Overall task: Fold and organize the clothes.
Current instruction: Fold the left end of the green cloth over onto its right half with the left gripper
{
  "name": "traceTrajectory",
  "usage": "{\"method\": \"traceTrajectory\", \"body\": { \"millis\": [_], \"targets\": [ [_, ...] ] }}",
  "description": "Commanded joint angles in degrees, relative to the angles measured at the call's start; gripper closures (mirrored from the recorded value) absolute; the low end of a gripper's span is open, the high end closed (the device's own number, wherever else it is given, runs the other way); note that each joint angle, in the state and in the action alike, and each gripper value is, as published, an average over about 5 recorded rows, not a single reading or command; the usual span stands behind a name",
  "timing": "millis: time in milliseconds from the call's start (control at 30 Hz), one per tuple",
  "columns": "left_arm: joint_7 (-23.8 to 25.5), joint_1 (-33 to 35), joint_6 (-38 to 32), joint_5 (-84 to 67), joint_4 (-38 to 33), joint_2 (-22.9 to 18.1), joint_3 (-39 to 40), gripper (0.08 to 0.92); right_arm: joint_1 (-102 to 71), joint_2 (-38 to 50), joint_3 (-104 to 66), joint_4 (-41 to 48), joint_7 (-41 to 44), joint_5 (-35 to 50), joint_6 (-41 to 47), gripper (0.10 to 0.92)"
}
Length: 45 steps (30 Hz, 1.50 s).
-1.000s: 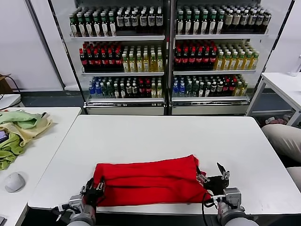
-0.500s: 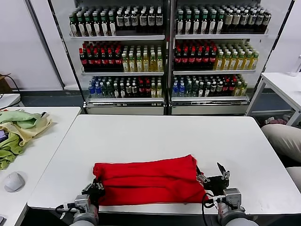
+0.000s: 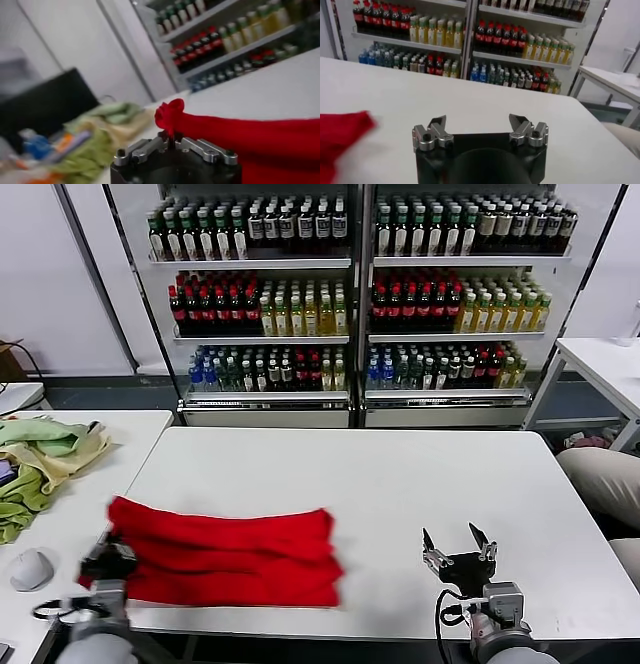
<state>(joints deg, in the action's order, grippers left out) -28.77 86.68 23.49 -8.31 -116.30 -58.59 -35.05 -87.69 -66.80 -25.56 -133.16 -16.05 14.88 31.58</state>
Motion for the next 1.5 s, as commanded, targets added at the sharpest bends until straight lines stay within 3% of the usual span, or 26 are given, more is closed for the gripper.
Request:
{"method": "traceTrajectory", "body": {
  "millis": [33,133,300,767,1400,1500],
  "targets": [
    [3.0,1.0,6.9,-11.8,-12.4,1.2,-0.4,0.89,-0.4,0.0,-0.5,-0.7,-0.1,-0.2,0.1,0.203],
    [4.8,-0.4,8.9,-20.7,-16.8,-1.0,7.8,0.89,-0.6,0.0,-0.8,-0.5,-0.1,-0.3,0.1,0.203],
    [5.9,-3.9,8.9,-24.2,-14.7,-3.6,15.7,0.89,-0.3,-0.1,-0.9,-0.6,-0.2,-0.4,0.3,0.203],
    [5.5,-11.5,8.6,-28.1,-6.9,-8.0,18.1,0.89,0.0,-1.0,-0.4,0.5,-0.2,-0.9,0.3,0.203],
    [5.9,-14.1,8.3,-31.2,-6.6,-14.0,22.5,0.889,0.2,-1.2,-0.1,0.8,-0.1,-1.2,0.3,0.203],
    [6.9,-14.1,6.8,-31.2,-6.3,-15.1,23.4,0.855,0.3,-1.0,-0.2,0.7,-0.1,-1.1,0.3,0.203]
  ]
}}
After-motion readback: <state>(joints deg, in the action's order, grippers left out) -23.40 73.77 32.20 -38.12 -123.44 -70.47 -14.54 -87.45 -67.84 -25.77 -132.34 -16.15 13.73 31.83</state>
